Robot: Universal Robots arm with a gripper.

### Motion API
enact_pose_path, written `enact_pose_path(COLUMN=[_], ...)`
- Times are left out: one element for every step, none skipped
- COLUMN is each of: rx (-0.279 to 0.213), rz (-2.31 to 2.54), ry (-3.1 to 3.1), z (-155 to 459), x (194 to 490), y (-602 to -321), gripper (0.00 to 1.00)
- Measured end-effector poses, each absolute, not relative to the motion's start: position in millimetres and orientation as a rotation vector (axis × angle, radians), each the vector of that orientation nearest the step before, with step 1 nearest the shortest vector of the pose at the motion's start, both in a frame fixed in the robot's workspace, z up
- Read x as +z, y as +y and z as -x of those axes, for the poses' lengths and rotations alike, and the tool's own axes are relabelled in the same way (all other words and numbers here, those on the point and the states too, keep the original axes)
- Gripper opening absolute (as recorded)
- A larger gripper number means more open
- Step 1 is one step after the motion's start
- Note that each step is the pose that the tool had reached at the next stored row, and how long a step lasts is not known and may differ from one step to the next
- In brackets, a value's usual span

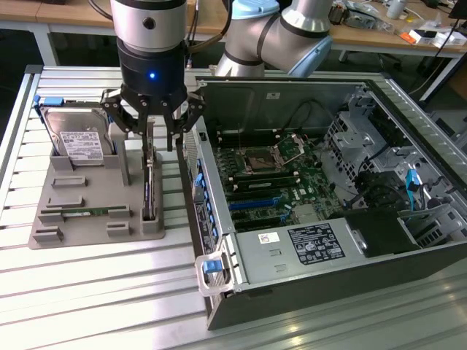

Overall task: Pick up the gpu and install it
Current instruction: 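Pick up the gpu and move the gpu toward the slot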

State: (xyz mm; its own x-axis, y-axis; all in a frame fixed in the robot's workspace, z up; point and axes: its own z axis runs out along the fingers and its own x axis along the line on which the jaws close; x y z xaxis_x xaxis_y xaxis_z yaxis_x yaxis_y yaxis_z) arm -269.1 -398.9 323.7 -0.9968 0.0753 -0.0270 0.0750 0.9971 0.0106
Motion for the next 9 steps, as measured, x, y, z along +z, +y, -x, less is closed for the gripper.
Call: enact_pose_path(rx=[0.015, 0.015, 0.015, 0.015, 0.015, 0.015, 0.015, 0.015, 0.015], rz=[-0.117, -0.117, -0.117, -0.117, -0.117, -0.117, -0.117, -0.117, -0.117], ry=[3.112, 3.112, 3.112, 3.112, 3.112, 3.112, 3.112, 3.112, 3.112], z=[269.1, 269.1, 269.1, 269.1, 269.0, 269.0, 269.1, 269.0, 269.0], x=[323.4, 323.1, 322.9, 322.5, 321.8, 321.2, 320.2, 319.6, 318.8], y=[-398.9, -398.9, -398.9, -398.9, -398.9, -398.9, -398.9, -398.9, -398.9], gripper=[0.42, 0.42, 0.42, 0.42, 0.42, 0.42, 0.42, 0.42, 0.42])
